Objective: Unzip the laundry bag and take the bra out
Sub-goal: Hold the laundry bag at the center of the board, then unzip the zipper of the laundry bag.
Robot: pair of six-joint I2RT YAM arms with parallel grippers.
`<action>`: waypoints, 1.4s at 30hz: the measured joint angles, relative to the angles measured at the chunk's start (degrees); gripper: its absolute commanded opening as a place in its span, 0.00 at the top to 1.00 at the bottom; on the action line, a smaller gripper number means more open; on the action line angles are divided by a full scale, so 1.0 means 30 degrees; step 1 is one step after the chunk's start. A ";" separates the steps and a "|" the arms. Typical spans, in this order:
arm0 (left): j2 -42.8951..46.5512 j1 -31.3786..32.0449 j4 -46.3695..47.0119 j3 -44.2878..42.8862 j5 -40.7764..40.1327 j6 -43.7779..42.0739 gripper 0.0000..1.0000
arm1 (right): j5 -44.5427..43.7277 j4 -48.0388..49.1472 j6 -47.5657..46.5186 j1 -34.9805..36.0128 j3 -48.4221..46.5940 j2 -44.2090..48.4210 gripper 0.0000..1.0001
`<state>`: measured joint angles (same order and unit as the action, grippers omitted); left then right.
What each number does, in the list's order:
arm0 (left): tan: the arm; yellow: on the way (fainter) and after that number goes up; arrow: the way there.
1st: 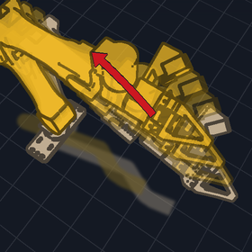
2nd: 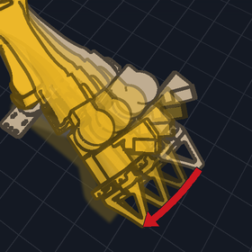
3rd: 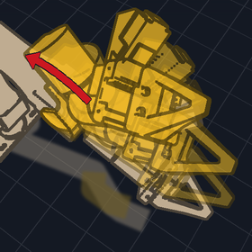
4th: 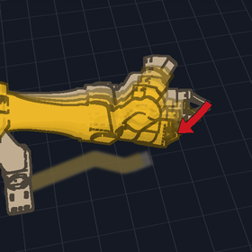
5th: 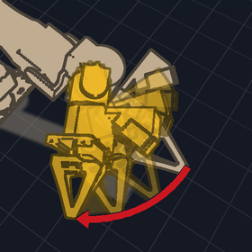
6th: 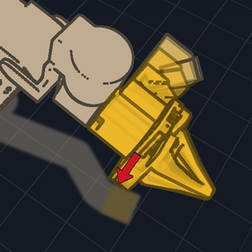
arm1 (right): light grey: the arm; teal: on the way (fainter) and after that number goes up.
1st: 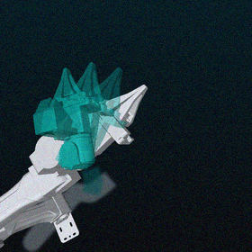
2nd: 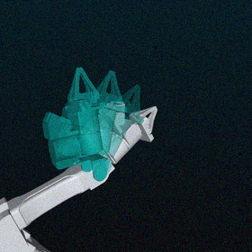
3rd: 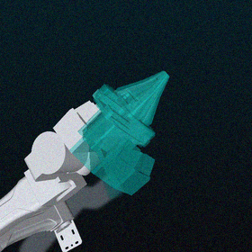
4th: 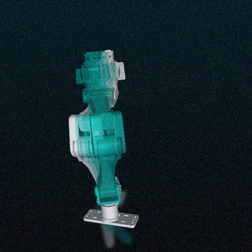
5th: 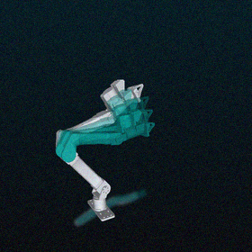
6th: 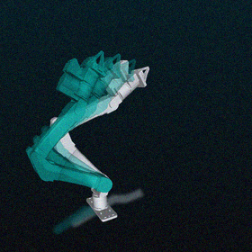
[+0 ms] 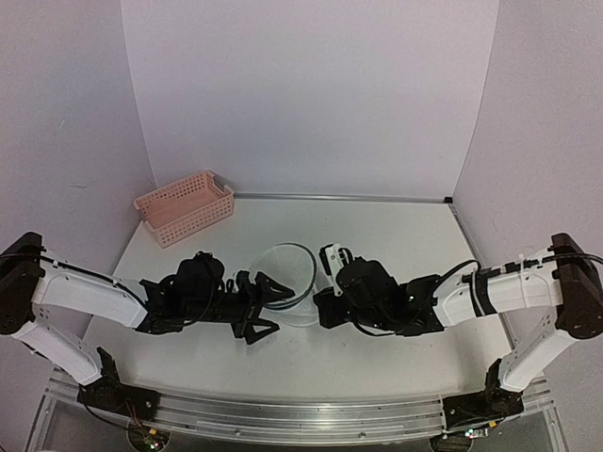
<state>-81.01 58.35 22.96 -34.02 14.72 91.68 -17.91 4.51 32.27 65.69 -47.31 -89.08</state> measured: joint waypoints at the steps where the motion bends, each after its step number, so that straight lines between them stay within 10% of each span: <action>1: 0.0000 0.0029 0.0459 0.0270 -0.0197 0.0328 0.09 | -0.0036 0.0036 0.0007 0.0000 0.0087 0.0066 1.00; 14: -0.2747 0.0036 0.5916 0.1260 -0.2142 0.3162 0.19 | -0.0124 0.0321 0.0291 0.0087 0.1005 0.1086 1.00; 30: -0.4277 0.0036 0.8692 0.1217 -0.2324 0.4167 1.00 | -0.0262 0.0393 0.0554 0.0197 0.1333 0.1260 1.00; 42: -0.4211 -0.0146 0.9522 0.1552 -0.1377 0.3810 1.00 | 0.0022 0.0488 -0.0474 0.0452 0.2251 0.2594 1.00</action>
<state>-93.65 57.91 51.53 -29.36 10.59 103.11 -17.85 5.98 30.85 67.05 -40.56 -81.30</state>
